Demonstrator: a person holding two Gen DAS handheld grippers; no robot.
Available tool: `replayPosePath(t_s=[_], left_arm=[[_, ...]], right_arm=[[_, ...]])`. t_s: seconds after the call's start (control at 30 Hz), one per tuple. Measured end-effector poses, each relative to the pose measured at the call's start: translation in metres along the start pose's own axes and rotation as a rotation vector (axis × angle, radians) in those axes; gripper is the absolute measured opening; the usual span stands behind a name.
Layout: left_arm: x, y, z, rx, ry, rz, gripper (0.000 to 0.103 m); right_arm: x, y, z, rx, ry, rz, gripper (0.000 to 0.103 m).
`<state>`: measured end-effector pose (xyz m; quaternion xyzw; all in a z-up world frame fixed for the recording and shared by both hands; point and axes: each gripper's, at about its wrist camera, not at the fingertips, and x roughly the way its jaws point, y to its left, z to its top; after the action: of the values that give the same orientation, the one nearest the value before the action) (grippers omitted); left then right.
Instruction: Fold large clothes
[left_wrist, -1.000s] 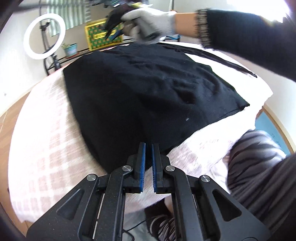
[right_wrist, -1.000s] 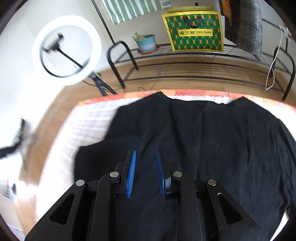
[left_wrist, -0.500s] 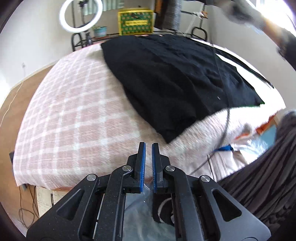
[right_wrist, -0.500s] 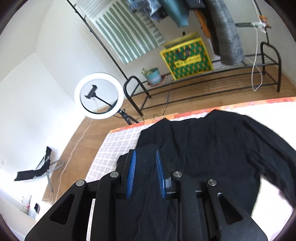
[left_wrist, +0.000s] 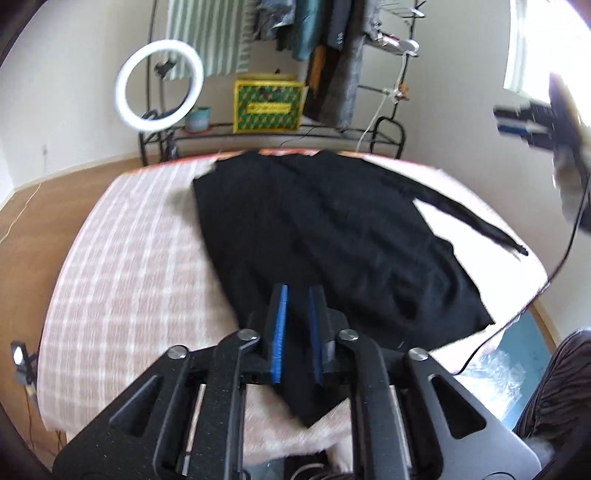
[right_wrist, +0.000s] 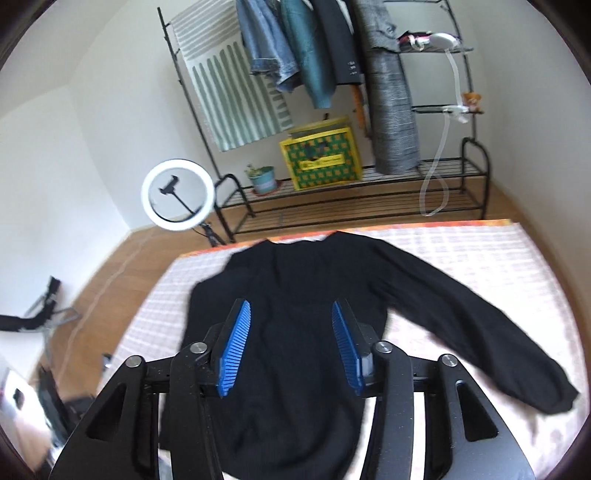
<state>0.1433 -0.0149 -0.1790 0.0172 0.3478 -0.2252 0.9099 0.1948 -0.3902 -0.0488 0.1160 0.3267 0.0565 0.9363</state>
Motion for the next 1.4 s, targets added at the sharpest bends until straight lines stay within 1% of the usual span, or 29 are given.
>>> replayPosePath(t_s=[0.03, 0.13, 0.2, 0.23, 0.27, 0.3, 0.4, 0.5, 0.6, 0.7, 0.77, 0.8, 0.9, 0.93, 1.03, 1.17, 1.3, 1.4], left_arm=[[-0.001, -0.009, 0.013, 0.016, -0.018, -0.021, 0.023], [-0.002, -0.029, 0.045, 0.044, -0.038, -0.071, 0.024], [-0.002, -0.043, 0.066, 0.050, -0.044, -0.097, 0.037], [-0.002, -0.050, 0.073, 0.049, -0.044, -0.114, 0.048], [-0.001, -0.056, 0.081, 0.047, -0.042, -0.138, 0.051], [0.001, -0.066, 0.089, 0.044, -0.036, -0.159, 0.050], [0.011, -0.098, 0.103, 0.050, -0.013, -0.192, 0.051], [0.021, -0.134, 0.106, 0.082, 0.010, -0.228, 0.051], [0.040, -0.168, 0.101, 0.106, 0.061, -0.263, 0.051], [0.062, -0.191, 0.093, 0.100, 0.128, -0.307, 0.051], [0.074, -0.199, 0.090, 0.079, 0.161, -0.334, 0.051], [0.076, -0.202, 0.088, 0.072, 0.167, -0.338, 0.051], [0.090, -0.202, 0.081, 0.051, 0.191, -0.335, 0.051], [0.095, -0.201, 0.078, 0.043, 0.207, -0.335, 0.051], [0.109, -0.199, 0.070, 0.039, 0.250, -0.328, 0.051], [0.115, -0.201, 0.066, 0.046, 0.257, -0.325, 0.051], [0.113, -0.201, 0.065, 0.076, 0.244, -0.304, 0.051], [0.115, -0.194, 0.065, 0.061, 0.249, -0.306, 0.051]], right_arm=[[-0.013, -0.008, -0.007, -0.004, -0.005, -0.031, 0.055], [-0.044, -0.037, -0.025, 0.010, -0.002, -0.099, 0.056], [-0.061, -0.057, -0.034, 0.032, 0.009, -0.141, 0.056], [-0.071, -0.070, -0.040, 0.051, 0.011, -0.165, 0.056], [-0.077, -0.081, -0.043, 0.067, 0.011, -0.183, 0.056], [-0.083, -0.093, -0.047, 0.087, 0.010, -0.202, 0.056], [-0.104, -0.133, -0.062, 0.159, 0.004, -0.250, 0.056], [-0.119, -0.180, -0.079, 0.215, 0.015, -0.310, 0.056], [-0.128, -0.228, -0.093, 0.290, 0.017, -0.370, 0.056], [-0.132, -0.290, -0.110, 0.478, 0.019, -0.375, 0.056], [-0.129, -0.329, -0.123, 0.612, 0.023, -0.364, 0.056], [-0.126, -0.343, -0.128, 0.656, 0.028, -0.364, 0.056], [-0.116, -0.381, -0.146, 0.762, 0.058, -0.426, 0.056], [-0.112, -0.392, -0.152, 0.797, 0.061, -0.430, 0.056], [-0.103, -0.416, -0.168, 0.876, 0.070, -0.439, 0.056], [-0.093, -0.439, -0.180, 0.945, 0.067, -0.450, 0.056], [-0.082, -0.450, -0.175, 0.937, 0.074, -0.463, 0.056], [-0.070, -0.455, -0.171, 0.912, 0.094, -0.483, 0.055]])
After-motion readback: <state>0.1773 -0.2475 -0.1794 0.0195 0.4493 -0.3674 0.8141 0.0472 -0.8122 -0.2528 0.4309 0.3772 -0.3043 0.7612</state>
